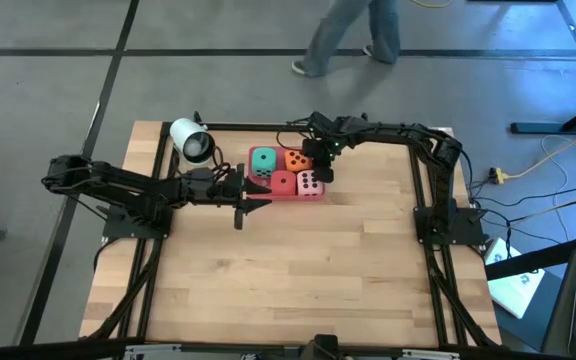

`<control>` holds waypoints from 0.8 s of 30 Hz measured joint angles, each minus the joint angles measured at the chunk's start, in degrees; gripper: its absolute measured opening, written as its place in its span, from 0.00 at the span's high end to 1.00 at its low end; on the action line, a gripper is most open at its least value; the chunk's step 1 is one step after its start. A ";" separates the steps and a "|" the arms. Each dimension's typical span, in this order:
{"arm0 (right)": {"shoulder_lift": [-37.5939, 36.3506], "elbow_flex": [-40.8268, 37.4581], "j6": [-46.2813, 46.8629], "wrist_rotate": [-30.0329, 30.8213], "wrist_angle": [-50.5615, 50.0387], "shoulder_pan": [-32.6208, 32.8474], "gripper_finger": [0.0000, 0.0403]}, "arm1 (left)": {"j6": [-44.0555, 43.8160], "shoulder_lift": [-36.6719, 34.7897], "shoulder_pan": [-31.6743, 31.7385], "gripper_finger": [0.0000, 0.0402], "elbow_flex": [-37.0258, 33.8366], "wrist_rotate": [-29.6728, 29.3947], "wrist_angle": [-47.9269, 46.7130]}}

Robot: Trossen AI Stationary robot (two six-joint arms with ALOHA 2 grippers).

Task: Pick & Place Dice
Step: Put the small orange dice into the pink bin

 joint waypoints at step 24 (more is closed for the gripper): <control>-0.05 -0.01 0.13 2.38 0.09 -0.02 0.44 | -0.02 0.00 0.00 0.66 0.00 0.00 -0.28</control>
